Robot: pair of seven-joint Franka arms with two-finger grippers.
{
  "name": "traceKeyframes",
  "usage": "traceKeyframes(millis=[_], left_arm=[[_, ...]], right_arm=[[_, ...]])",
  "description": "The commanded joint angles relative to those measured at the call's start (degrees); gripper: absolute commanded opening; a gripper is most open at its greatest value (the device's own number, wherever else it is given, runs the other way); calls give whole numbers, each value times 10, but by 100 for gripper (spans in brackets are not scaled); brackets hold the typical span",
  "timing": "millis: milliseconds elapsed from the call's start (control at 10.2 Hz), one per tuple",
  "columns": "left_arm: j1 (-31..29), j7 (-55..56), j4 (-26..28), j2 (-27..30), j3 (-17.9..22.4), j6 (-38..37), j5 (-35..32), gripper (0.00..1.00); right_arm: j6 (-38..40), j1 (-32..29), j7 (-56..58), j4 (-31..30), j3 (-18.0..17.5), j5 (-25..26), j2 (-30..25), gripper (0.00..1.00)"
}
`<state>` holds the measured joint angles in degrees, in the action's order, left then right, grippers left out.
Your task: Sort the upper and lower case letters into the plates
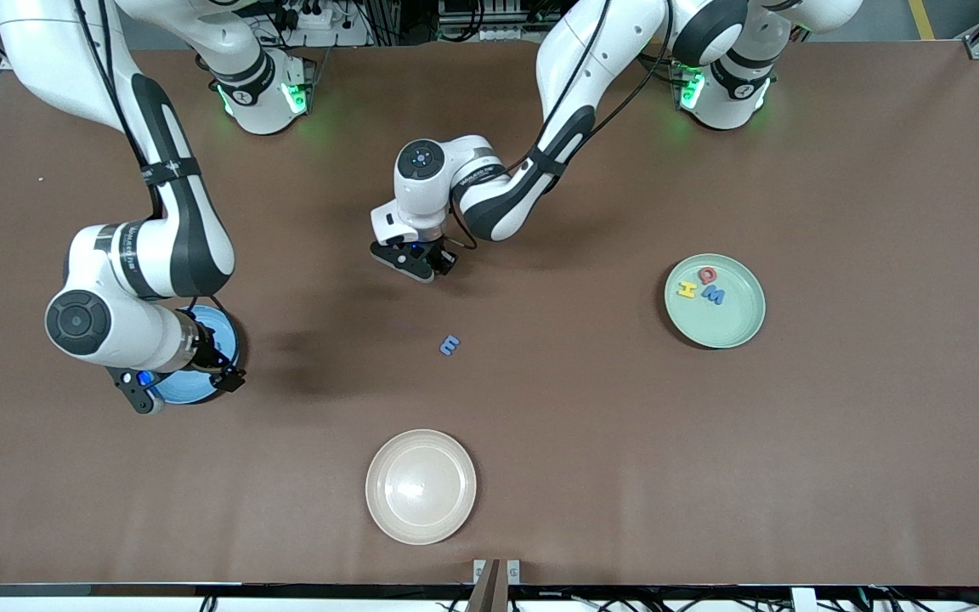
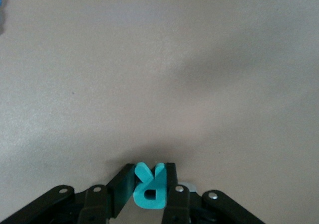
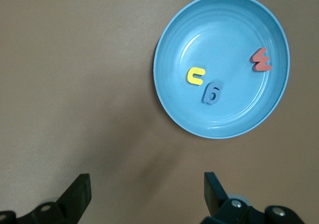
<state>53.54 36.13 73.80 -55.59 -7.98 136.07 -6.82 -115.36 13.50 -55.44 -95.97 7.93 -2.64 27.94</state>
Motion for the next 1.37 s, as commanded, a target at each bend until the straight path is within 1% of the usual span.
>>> traceKeyframes(millis=[0, 588, 686, 784, 882, 1078, 1273], left_arm=[[-1, -10, 4, 2, 3, -23, 33, 8], [-24, -11, 3, 27, -1, -89, 43, 8], [-31, -12, 3, 31, -2, -99, 44, 8], [-38, -14, 3, 37, -3, -109, 45, 8], [-44, -26, 3, 46, -3, -118, 57, 8], [-62, -89, 5, 64, -1, -166, 63, 8], [-80, -150, 12, 87, 3, -215, 63, 9]], right_arm=[[9, 5, -1, 2, -2, -7, -6, 100], [3, 11, -7, 4, -2, -32, -5, 100], [3, 19, -7, 13, -2, -40, -3, 100], [1, 31, -26, 23, -1, -65, 5, 100], [-8, 35, -37, 25, -1, -75, 9, 100], [-17, 77, -37, 25, -1, -70, 16, 100], [-42, 109, -32, 23, -1, -71, 17, 100]])
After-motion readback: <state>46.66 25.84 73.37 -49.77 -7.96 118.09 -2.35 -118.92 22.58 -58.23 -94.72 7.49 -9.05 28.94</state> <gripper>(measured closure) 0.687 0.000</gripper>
